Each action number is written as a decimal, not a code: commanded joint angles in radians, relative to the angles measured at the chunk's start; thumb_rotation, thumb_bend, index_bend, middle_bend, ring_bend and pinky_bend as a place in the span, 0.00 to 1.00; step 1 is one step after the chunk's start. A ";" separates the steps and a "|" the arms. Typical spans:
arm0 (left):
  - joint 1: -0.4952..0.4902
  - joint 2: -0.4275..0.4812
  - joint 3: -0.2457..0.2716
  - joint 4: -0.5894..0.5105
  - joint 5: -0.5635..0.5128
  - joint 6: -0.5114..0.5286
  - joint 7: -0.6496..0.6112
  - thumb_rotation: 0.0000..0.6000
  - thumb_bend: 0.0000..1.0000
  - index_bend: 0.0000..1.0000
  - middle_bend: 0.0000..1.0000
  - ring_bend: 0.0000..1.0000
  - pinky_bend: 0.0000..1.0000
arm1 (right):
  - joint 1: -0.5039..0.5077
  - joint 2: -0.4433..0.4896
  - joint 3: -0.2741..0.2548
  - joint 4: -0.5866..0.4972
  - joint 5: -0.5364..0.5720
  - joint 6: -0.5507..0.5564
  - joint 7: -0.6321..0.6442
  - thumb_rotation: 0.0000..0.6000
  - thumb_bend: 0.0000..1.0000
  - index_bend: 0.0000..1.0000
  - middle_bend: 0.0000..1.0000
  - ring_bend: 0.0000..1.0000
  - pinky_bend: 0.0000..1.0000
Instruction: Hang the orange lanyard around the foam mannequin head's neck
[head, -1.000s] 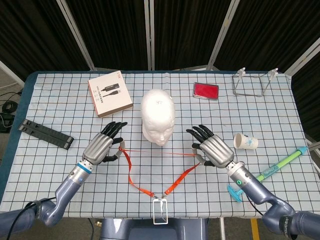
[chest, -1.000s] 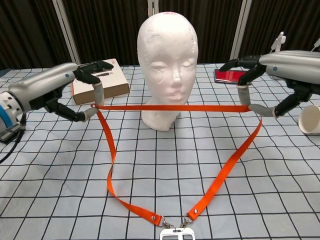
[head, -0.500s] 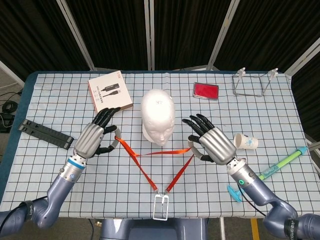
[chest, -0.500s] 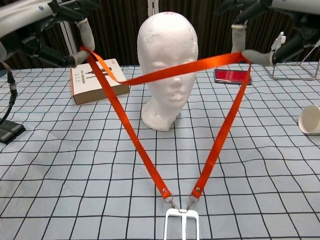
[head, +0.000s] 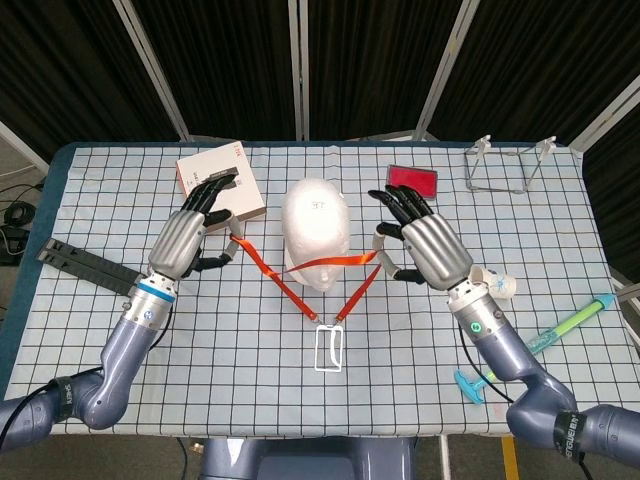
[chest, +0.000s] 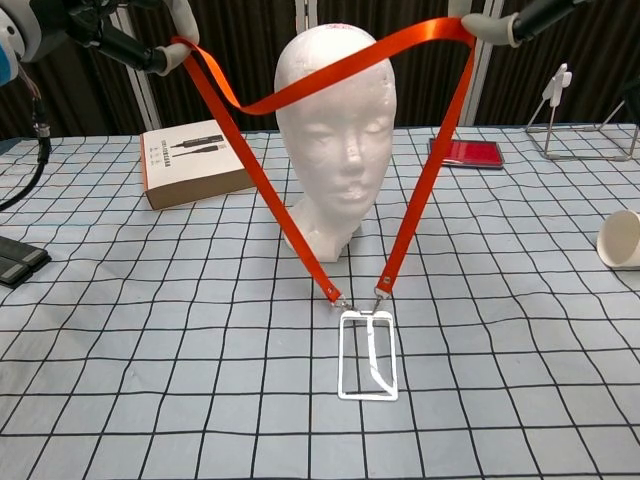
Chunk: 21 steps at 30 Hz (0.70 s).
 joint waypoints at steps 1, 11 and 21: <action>-0.024 0.008 -0.034 0.024 -0.049 -0.028 -0.004 1.00 0.49 0.70 0.00 0.00 0.00 | 0.015 0.001 0.038 0.020 0.047 -0.011 0.032 1.00 0.46 0.72 0.10 0.00 0.00; -0.076 0.021 -0.091 0.059 -0.187 -0.094 -0.010 1.00 0.51 0.70 0.00 0.00 0.00 | 0.060 0.004 0.109 0.114 0.246 -0.099 0.068 1.00 0.46 0.72 0.10 0.00 0.00; -0.133 -0.002 -0.105 0.144 -0.284 -0.143 0.022 1.00 0.51 0.70 0.00 0.00 0.00 | 0.123 -0.054 0.121 0.244 0.372 -0.167 0.029 1.00 0.46 0.72 0.10 0.00 0.00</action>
